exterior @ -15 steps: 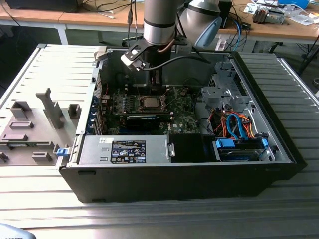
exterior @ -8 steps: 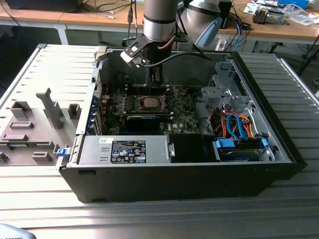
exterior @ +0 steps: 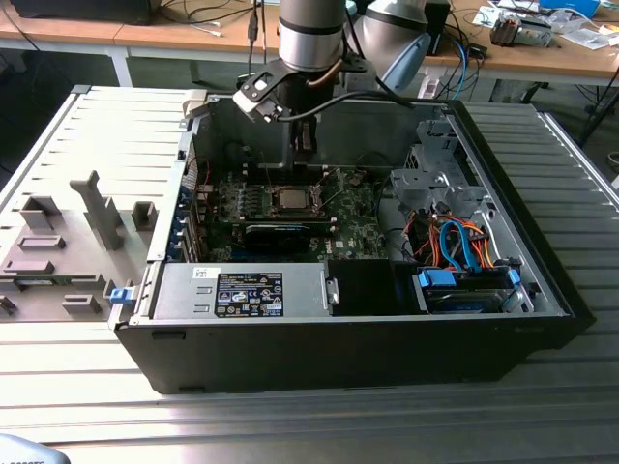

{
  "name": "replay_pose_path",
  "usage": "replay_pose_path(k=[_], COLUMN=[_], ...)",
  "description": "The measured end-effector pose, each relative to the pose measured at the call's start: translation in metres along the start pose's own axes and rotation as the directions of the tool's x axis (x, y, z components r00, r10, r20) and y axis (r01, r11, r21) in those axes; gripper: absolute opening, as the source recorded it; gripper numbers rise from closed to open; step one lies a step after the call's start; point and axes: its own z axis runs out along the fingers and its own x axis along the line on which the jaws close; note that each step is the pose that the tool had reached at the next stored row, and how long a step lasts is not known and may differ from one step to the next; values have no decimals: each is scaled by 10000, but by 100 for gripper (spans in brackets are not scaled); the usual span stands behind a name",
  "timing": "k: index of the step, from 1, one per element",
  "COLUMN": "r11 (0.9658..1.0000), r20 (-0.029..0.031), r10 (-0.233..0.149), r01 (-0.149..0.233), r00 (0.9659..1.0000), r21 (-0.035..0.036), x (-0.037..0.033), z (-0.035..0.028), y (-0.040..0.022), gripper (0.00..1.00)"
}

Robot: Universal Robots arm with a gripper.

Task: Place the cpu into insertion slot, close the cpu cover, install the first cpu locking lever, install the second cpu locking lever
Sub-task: 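Place the cpu into insertion slot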

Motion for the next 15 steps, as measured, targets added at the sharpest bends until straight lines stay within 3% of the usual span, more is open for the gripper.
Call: replay_pose_path(k=[7, 15], r11=[10000, 10000], r20=[0, -1], r10=[0, 0], r01=[0, 0], r00=[10000, 10000], r21=[0, 0], x=[-4, -4], z=[-163, -175], y=[-2, -3], gripper=[11, 11])
